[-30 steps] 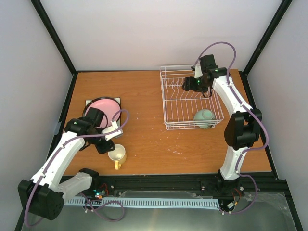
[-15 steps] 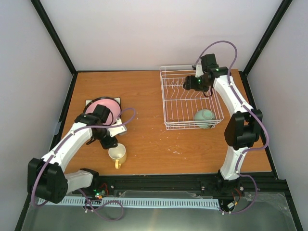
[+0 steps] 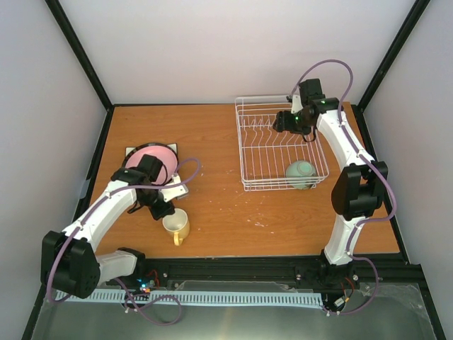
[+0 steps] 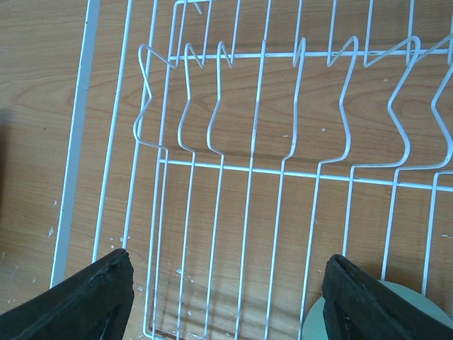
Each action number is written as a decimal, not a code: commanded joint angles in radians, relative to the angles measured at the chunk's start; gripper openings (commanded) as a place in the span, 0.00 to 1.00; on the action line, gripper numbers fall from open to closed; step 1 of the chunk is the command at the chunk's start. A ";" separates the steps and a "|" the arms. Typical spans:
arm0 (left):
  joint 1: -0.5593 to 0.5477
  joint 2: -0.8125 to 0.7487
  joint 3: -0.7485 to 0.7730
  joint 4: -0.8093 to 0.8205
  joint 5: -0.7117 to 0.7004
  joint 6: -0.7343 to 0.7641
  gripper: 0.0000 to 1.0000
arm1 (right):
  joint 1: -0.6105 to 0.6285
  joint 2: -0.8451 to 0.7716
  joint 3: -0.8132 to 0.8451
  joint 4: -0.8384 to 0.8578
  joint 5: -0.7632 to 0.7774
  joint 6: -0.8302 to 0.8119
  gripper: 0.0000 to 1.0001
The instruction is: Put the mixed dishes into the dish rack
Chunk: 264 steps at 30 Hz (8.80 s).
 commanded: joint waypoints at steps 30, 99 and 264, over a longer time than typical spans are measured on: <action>-0.005 0.224 0.326 1.849 -0.102 -0.677 0.01 | -0.042 0.048 -0.221 1.201 -0.956 1.155 0.67; -0.059 0.299 0.336 1.793 -0.111 -0.707 0.25 | 0.167 0.329 0.129 2.029 -1.005 1.934 0.03; 0.808 0.715 0.606 0.069 0.252 -0.515 0.21 | -0.039 -0.394 -0.549 0.525 0.081 -0.256 0.59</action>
